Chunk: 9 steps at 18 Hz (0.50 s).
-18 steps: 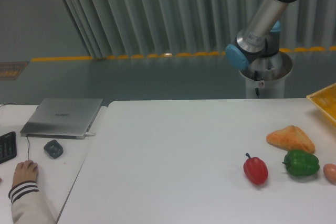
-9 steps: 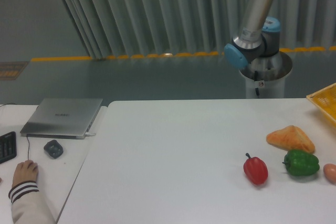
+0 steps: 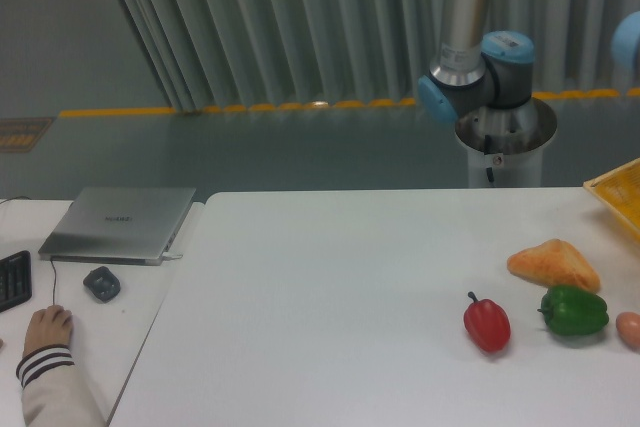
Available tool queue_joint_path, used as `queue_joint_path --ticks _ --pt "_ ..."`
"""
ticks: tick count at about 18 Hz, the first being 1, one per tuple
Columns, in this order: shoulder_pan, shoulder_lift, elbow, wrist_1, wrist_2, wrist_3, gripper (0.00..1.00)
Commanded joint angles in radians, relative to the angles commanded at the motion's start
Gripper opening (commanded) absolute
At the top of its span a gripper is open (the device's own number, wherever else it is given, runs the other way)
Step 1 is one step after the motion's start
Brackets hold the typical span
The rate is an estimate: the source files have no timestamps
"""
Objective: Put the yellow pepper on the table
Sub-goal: 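Carry the yellow pepper in the gripper down toward the table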
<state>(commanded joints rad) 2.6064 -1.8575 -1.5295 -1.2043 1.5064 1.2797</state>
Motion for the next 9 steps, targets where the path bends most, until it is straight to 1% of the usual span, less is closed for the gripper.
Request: queue_joint_path --ticks 2,5,7,9 --pt "-0.037 -0.025 0.017 0.021 0.000 -0.055 0.32" --pt "-0.075 -0.054 0.019 0.058 0.002 -0.109 0.32" --pt "-0.107 -0.089 0.023 0.110 0.005 -0.158 0.32" --pt "-0.138 -0.138 0.025 0.167 0.008 -0.200 0.32"
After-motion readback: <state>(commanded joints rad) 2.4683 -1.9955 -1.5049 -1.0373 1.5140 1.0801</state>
